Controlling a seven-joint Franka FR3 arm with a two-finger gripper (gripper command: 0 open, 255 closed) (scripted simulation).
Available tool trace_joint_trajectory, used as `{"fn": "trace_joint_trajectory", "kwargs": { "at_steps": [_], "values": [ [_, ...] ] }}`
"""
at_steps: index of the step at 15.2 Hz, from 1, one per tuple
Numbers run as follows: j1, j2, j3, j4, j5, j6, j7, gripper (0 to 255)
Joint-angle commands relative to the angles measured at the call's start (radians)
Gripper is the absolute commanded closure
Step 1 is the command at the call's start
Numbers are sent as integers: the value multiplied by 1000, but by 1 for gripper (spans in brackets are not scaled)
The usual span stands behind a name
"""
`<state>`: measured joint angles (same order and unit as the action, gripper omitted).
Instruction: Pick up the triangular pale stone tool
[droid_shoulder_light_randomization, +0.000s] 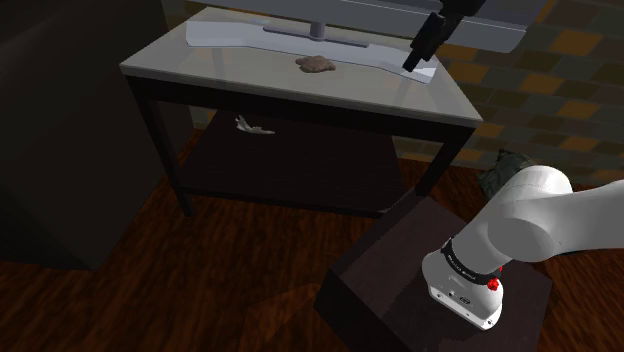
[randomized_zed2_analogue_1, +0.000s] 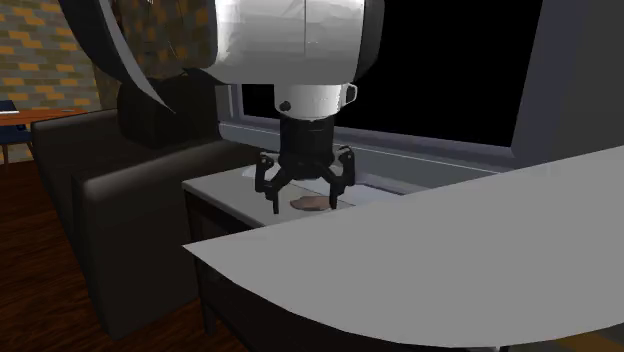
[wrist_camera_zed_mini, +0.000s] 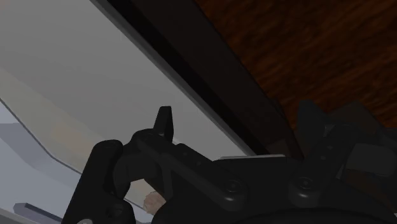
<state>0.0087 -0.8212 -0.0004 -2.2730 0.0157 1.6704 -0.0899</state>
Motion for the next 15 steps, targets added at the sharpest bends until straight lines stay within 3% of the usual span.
{"fn": "trace_joint_trajectory", "kwargs": {
  "at_steps": [1,8,15],
  "values": [
    [0,0,0,0,0,0,0,0],
    [-106,283,175,171,50,43,440,0],
    [-192,608,286,430,20,29,870,0]
  ]
}}
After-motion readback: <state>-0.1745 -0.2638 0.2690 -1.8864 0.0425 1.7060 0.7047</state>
